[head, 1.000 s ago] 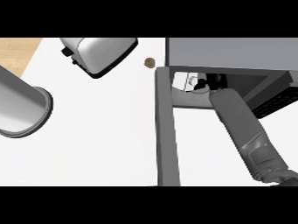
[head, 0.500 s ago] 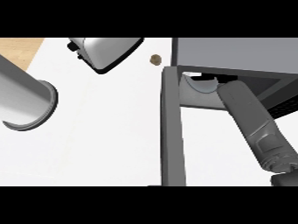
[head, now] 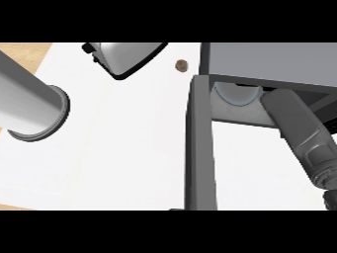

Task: Pick up the milk, place it into the microwave and close the microwave

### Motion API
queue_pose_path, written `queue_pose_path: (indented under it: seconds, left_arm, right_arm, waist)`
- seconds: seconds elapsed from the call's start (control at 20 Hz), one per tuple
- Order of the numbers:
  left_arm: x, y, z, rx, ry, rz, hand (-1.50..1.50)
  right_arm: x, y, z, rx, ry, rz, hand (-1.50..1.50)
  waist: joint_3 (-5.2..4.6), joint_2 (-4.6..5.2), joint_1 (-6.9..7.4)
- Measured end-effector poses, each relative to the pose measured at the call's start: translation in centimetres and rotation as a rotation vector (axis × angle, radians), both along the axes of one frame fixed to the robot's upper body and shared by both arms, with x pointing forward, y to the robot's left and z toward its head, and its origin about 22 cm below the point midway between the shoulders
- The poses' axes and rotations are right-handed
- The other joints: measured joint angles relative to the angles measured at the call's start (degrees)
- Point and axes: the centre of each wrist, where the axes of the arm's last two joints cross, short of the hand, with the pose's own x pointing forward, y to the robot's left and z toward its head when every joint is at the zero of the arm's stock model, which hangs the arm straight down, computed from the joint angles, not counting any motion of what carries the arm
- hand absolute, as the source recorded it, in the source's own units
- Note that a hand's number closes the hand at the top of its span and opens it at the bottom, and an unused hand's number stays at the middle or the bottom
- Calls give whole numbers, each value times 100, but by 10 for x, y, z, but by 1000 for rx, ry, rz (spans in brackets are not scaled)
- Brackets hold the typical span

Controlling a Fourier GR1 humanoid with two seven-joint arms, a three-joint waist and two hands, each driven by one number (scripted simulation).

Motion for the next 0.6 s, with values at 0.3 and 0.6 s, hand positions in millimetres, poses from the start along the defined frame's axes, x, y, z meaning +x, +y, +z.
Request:
queue_pose_path:
  seconds: [0.3, 0.6]
  left_arm:
    - [4, 2, 4, 35, 10, 5, -150]
    - [11, 1, 1, 52, 18, -20, -150]
  right_arm:
    - [-2, -21, 0, -71, 27, -140, -150]
    - [2, -4, 4, -70, 9, -40, -150]
  waist:
    - [-4, 14, 64]
    - [10, 26, 81]
